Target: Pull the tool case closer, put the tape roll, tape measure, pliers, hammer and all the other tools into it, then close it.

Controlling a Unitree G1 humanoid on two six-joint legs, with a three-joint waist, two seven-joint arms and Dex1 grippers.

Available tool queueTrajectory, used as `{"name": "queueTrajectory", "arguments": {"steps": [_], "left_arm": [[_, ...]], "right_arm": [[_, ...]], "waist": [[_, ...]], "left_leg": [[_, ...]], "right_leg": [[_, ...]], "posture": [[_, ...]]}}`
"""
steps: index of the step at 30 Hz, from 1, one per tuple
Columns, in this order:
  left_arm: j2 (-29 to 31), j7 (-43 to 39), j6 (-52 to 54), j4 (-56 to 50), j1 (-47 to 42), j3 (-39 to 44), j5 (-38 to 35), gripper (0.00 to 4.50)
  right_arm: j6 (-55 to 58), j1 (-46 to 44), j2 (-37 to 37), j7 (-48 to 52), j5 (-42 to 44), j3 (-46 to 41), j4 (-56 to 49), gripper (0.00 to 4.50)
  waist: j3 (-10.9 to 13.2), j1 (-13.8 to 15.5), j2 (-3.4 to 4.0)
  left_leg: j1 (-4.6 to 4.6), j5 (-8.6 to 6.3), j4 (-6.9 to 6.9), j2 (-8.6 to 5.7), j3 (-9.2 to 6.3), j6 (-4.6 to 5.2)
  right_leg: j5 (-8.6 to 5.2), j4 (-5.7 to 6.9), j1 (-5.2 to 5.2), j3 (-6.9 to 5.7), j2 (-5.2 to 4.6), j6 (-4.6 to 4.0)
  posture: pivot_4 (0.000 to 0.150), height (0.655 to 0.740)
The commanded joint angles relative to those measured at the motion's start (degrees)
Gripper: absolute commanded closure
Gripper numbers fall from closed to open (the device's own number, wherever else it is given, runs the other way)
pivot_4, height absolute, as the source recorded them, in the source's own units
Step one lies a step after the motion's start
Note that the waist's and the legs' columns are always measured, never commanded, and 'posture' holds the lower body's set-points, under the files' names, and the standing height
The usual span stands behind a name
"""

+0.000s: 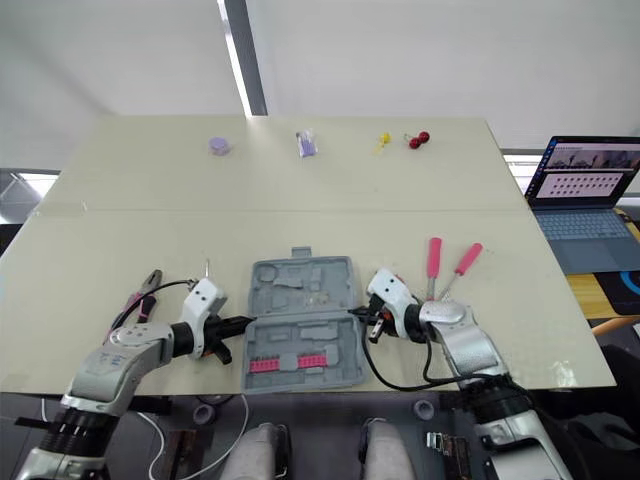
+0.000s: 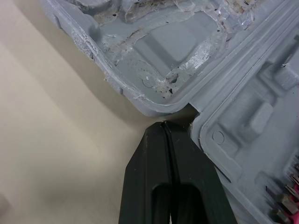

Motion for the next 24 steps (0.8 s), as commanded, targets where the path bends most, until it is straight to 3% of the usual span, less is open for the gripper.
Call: {"name": "queueTrajectory", "arguments": {"steps": [1,24], "left_arm": [[0.8,-0.83,-0.64,-1.39,0.52,-0.39,0.27,4.5],[3.3,-3.74,1.24,-5.2,4.03,-1.43,-0.67,4.5]], "right_arm": [[1.2,1.58,-0.86,-0.91,1.54,-0.45,-4.0,4.45],[4.35,4.23,-1.33,-3.3,3.89,0.7,-8.67,4.45]], "waist": [[0.0,0.01,0.0],[0.0,0.58,0.0]], "left_leg": [[0.0,0.0,0.0,0.0,0.0,0.0],[0.0,-0.04,-0.02,0.0,-0.01,0.0]], "right_leg": [[0.0,0.0,0.0,0.0,0.0,0.0],[-0.13,-0.15,0.02,0.0,0.0,-0.22]], "posture": [[0.15,0.74],[0.15,0.74]]}}
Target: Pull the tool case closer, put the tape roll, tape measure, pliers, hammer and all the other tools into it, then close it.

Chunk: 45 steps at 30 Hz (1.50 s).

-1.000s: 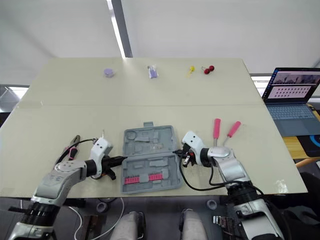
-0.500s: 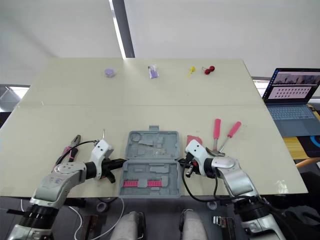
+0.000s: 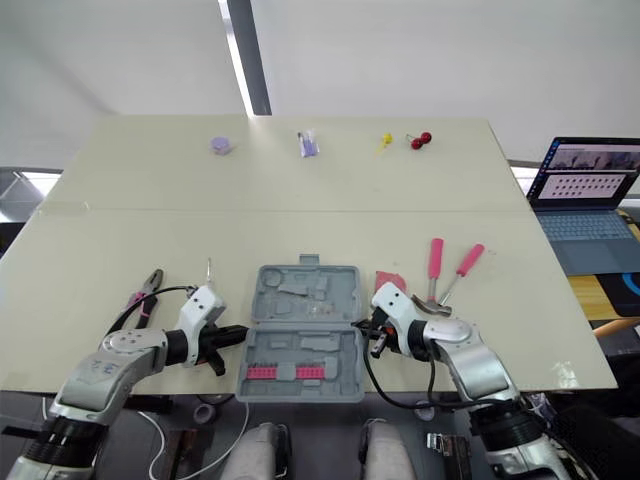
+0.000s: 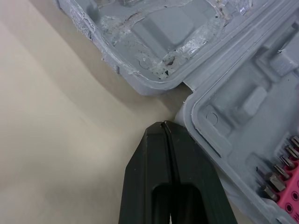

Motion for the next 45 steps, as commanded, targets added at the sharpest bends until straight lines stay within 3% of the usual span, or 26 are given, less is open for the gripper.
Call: {"name": "queueTrajectory", "arguments": {"steps": [1,45], "left_arm": [[0.6,-1.23,0.61,-1.78,1.15,-0.76,-0.65,4.5],[2.89,-3.48,3.2,-5.26,3.49,-1.7,-1.16,4.5]], "right_arm": [[0.1,-0.14,-0.47,0.51,1.48,0.6,-2.21,4.45],[2.89,2.96,-3.2,-0.15,4.42,2.43,-5.38,4.45]], "waist": [[0.0,0.15,0.0],[0.0,0.39,-0.01]], "left_leg": [[0.0,0.0,0.0,0.0,0.0,0.0],[0.0,-0.17,-0.03,0.0,0.05,0.08]], "right_leg": [[0.0,-0.01,0.0,0.0,0.0,0.0],[-0.02,-0.33,0.02,0.02,-0.02,-0.04]], "posture": [[0.15,0.74],[0.15,0.74]]}}
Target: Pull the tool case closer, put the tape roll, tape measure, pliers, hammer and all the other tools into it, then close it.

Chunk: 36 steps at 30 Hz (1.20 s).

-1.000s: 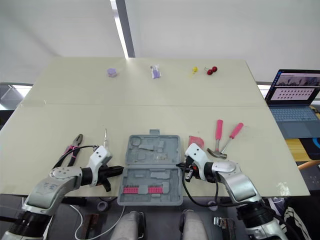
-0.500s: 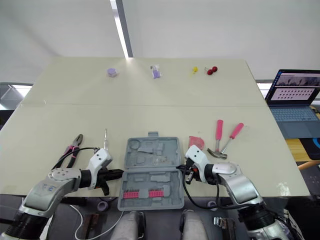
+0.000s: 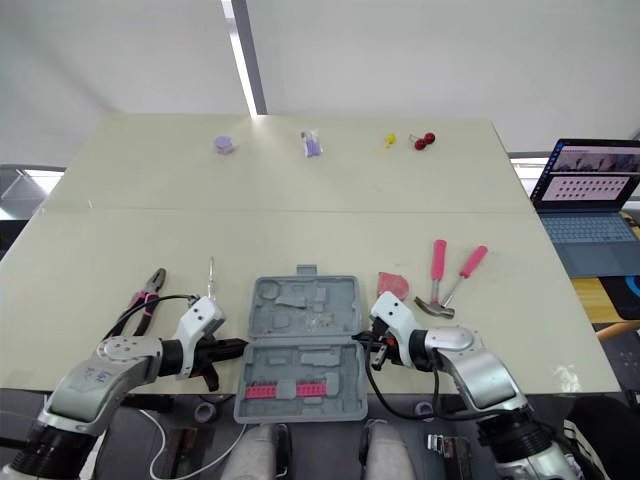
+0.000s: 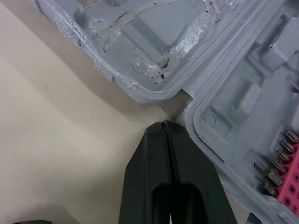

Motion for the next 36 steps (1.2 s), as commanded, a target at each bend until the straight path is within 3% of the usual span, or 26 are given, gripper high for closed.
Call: {"name": "queueTrajectory", "arguments": {"steps": [1,20,26,27,30,36], "left_arm": [[0.09,-0.3,0.77,-1.51,0.92,-0.73,-0.66,4.5],[2.34,-0.72,3.46,-4.8,1.73,6.15,-4.97,4.5],[6.83,-4.22,5.2,-6.62,3.4,18.95,-11.99,4.5],[7.88,-4.45,4.93,-5.52,3.86,21.23,-12.21,4.24],[11.22,-5.13,2.2,-0.41,6.45,27.16,-10.78,3.15],[13.22,-1.82,-6.44,12.86,12.0,38.37,-6.21,0.29]], "right_arm": [[-0.31,0.1,-0.25,-0.35,0.66,0.09,-1.24,4.45],[0.15,2.48,-7.39,1.57,5.63,-6.7,-4.08,4.45],[-1.14,4.13,-11.87,5.23,12.59,-17.42,-2.9,4.45],[-1.13,4.51,-12.94,5.91,13.51,-19.29,-2.19,4.49],[-2.22,5.36,-16.33,7.46,15.01,-25.02,2.5,3.6],[-8.33,5.16,-21.25,9.47,14.76,-33.27,17.69,0.75]], "waist": [[0.0,0.0,0.0],[0.01,0.15,0.0],[0.02,0.12,-0.01],[0.03,0.09,0.01],[0.07,0.06,0.07],[0.09,-0.02,0.09]], "left_leg": [[0.0,0.0,0.0,0.0,0.0,0.0],[-0.04,0.0,0.02,-0.01,-0.01,0.01],[-0.03,-0.01,0.01,-0.01,-0.02,0.01],[-0.03,-0.01,0.0,-0.01,-0.02,0.01],[-0.02,-0.05,-0.02,-0.01,0.0,0.05],[0.03,-0.24,-0.01,-0.03,0.04,0.08]], "right_leg": [[0.0,0.0,0.0,0.0,0.0,0.0],[0.01,-0.02,0.0,0.0,-0.01,0.01],[0.01,-0.11,-0.05,0.0,-0.01,0.02],[0.01,-0.11,-0.02,0.0,0.0,0.02],[0.01,-0.19,-0.06,0.0,0.0,0.02],[0.04,-0.54,-0.1,0.0,-0.08,0.07]], "posture": [[0.15,0.74],[0.15,0.74],[0.15,0.74],[0.15,0.74],[0.15,0.74],[0.15,0.74]]}}
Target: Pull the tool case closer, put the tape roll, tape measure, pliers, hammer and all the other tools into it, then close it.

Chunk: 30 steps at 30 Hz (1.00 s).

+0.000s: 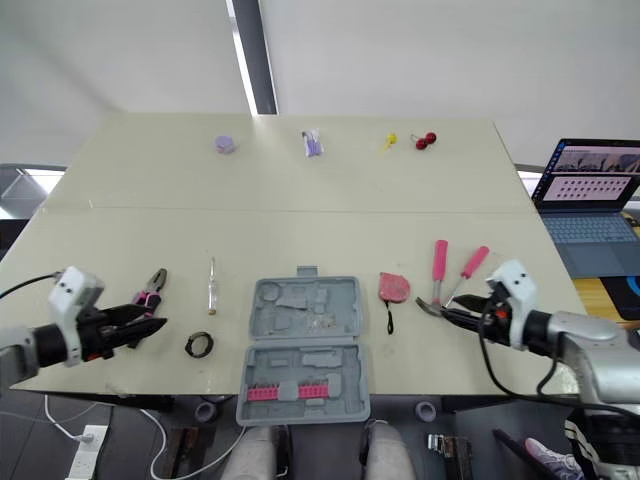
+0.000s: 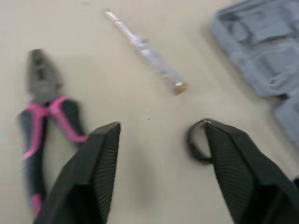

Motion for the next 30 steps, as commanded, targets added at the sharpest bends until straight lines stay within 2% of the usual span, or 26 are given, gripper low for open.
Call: {"name": "queueTrajectory", "arguments": {"steps": [1,2,9,16,21,27,30], "left_arm": [[0.9,2.49,-7.87,9.09,2.34,8.13,3.16,0.0],[0.99,2.77,-10.13,12.46,2.79,9.52,3.64,0.0],[-0.29,5.16,-19.67,25.87,3.87,13.62,4.92,0.0],[-3.11,2.94,-24.76,25.43,5.58,13.06,3.37,0.0],[-6.2,-4.72,-27.5,14.17,7.96,11.76,-1.7,0.0],[-6.48,-9.29,-30.29,1.97,11.69,4.61,-0.01,0.0],[-5.08,-10.57,-29.79,0.44,10.68,1.33,0.37,0.0]], "right_arm": [[-5.78,-0.58,-2.24,1.75,0.1,-5.21,8.53,0.2],[-7.57,-0.73,-2.51,1.92,-0.41,-5.45,10.89,0.04],[-15.57,-2.42,-1.96,1.5,-2.11,-5.55,20.26,0.04],[-19.14,-4.43,-1.75,2.47,-2.5,-4.27,22.87,0.04],[-15.6,-4.43,-1.36,4.79,0.58,-3.17,14.18,0.04],[-7.87,-4.53,-0.18,6.75,4.57,2.56,-3.73,0.04],[-4.13,-6.75,1.34,6.04,6.48,6.9,-12.45,0.04]], "waist": [[0.0,-0.05,0.0],[0.0,-0.08,0.0],[0.0,-0.47,0.01],[-0.01,-0.96,-0.01],[-0.01,-1.19,-0.01],[-0.01,-1.26,0.0],[-0.02,-1.12,0.0]], "left_leg": [[0.0,-0.01,-0.01,0.0,0.01,0.0],[0.0,-0.02,-0.01,0.0,0.02,0.0],[-0.01,-0.07,-0.18,0.03,0.07,-0.05],[-0.01,-0.08,-0.37,0.04,0.17,-0.07],[-0.01,-0.08,-0.37,0.03,0.24,-0.07],[0.0,-0.07,-0.37,0.04,0.35,-0.07],[0.0,-0.07,-0.34,0.06,0.34,-0.06]], "right_leg": [[0.0,-0.02,0.0,0.0,0.0,0.0],[0.0,-0.03,-0.02,0.0,0.0,0.0],[0.01,-0.22,-0.05,0.01,-0.04,0.02],[0.02,-0.29,-0.07,0.01,-0.02,0.03],[0.03,-0.29,-0.02,0.04,-0.05,0.04],[0.03,-0.15,0.11,0.18,0.04,0.05],[0.03,-0.1,0.08,0.2,0.09,0.05]], "posture": [[0.15,0.74],[0.15,0.74],[0.15,0.74],[0.15,0.74],[0.15,0.74],[0.15,0.74],[0.15,0.74]]}}
